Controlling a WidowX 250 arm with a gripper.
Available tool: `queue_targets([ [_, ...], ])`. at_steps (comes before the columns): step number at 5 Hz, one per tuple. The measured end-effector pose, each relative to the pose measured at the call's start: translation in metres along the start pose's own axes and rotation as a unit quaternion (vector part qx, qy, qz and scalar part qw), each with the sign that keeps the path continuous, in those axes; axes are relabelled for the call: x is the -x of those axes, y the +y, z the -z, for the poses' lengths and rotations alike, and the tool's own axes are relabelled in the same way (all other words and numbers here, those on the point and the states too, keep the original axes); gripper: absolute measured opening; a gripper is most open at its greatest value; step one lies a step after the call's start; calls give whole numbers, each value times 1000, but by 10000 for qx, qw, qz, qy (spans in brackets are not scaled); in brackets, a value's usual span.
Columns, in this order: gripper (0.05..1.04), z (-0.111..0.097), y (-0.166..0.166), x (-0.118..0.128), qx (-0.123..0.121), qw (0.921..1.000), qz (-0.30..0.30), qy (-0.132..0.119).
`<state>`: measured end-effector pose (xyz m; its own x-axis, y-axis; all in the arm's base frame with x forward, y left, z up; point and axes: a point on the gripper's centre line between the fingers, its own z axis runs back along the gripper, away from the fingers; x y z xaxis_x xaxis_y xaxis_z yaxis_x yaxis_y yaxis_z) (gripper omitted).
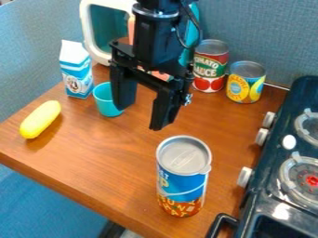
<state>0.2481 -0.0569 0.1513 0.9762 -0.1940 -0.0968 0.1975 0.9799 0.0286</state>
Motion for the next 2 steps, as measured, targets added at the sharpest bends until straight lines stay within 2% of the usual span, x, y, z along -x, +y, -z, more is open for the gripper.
queue_targets([
  [1, 1001, 7, 0, 3, -15, 9999, -3, 153],
  [2, 1001, 24, -2, 24, 68, 9984, -143, 542],
])
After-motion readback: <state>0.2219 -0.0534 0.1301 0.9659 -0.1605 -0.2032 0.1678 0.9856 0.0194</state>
